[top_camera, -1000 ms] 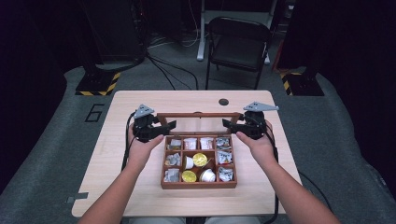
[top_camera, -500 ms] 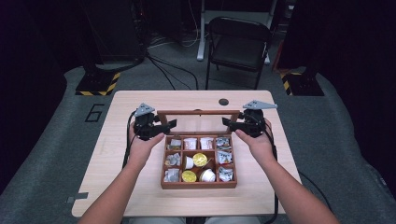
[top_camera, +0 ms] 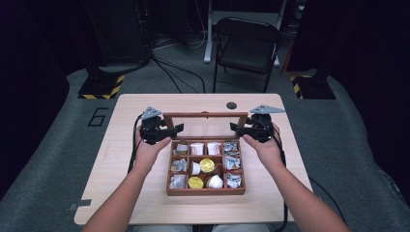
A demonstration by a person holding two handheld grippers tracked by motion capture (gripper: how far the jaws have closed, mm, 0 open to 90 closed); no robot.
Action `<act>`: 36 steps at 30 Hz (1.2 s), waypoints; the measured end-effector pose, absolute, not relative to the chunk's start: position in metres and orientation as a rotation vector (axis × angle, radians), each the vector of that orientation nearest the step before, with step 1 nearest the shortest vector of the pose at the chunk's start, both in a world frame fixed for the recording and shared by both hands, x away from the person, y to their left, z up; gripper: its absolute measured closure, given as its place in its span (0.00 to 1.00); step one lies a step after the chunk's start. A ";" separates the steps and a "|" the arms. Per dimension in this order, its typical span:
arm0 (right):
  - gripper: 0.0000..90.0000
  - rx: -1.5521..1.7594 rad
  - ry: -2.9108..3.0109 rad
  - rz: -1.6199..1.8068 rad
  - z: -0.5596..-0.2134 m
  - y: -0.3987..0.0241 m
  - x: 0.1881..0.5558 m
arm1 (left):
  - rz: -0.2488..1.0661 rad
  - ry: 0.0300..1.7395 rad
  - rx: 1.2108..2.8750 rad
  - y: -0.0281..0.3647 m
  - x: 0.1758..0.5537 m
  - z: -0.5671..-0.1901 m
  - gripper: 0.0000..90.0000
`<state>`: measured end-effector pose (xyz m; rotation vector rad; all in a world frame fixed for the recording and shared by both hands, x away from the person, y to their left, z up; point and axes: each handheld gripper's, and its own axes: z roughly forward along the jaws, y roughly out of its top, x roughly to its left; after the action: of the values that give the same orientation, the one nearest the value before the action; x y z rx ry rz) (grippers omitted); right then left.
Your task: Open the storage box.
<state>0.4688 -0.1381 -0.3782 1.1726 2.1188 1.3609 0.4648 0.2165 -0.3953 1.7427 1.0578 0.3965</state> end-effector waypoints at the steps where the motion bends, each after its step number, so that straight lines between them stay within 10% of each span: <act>1: 0.45 1.178 2.120 1.360 -0.379 -0.138 0.469 | 0.395 1.057 1.744 0.217 0.465 -0.396 0.39; 36: 0.45 1.221 2.140 1.298 -0.413 -0.135 0.487 | 0.358 1.090 1.748 0.210 0.487 -0.417 0.35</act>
<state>0.4872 -0.1353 -0.4129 1.2213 2.1401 1.2982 0.4867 0.2104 -0.4173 1.7477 1.0897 0.3579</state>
